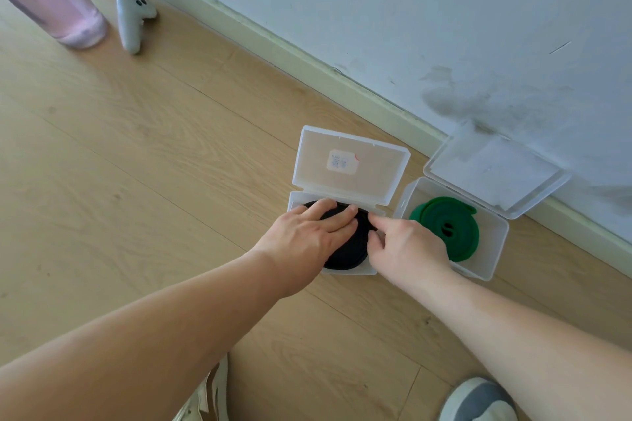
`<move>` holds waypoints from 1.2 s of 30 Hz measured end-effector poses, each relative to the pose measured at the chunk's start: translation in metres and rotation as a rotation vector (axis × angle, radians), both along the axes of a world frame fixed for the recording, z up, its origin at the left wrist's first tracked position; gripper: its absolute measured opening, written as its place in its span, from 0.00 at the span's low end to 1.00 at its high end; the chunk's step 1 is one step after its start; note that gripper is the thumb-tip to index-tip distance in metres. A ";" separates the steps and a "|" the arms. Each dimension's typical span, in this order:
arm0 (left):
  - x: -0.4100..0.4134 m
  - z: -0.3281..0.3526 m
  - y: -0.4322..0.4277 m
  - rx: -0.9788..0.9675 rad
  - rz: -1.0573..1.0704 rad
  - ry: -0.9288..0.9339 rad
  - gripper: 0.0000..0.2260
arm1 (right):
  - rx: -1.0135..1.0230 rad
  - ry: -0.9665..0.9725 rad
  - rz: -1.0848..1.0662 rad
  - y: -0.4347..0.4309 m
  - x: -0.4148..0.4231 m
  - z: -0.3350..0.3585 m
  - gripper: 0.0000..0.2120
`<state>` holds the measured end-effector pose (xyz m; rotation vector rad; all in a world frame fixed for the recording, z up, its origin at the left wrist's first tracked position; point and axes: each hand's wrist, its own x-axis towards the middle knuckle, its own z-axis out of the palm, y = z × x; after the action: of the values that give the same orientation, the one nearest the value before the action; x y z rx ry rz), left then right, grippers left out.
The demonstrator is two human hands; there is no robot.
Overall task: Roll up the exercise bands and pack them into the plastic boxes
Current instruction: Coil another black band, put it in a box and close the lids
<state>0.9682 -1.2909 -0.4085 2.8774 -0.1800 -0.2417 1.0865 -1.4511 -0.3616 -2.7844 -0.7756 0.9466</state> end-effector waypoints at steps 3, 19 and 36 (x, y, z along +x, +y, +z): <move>0.001 0.000 -0.002 0.008 0.002 0.004 0.34 | -0.022 0.114 -0.068 0.005 -0.001 0.002 0.18; -0.001 -0.002 0.000 -0.024 0.000 -0.035 0.34 | 0.079 -0.032 -0.167 0.003 -0.007 -0.005 0.13; 0.001 0.010 0.003 -0.238 0.170 -0.182 0.23 | 0.010 0.012 -0.148 0.009 -0.005 0.008 0.12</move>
<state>0.9697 -1.2883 -0.3984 2.6556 0.0049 0.0702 1.0814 -1.4418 -0.3537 -2.7791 -0.5611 0.9294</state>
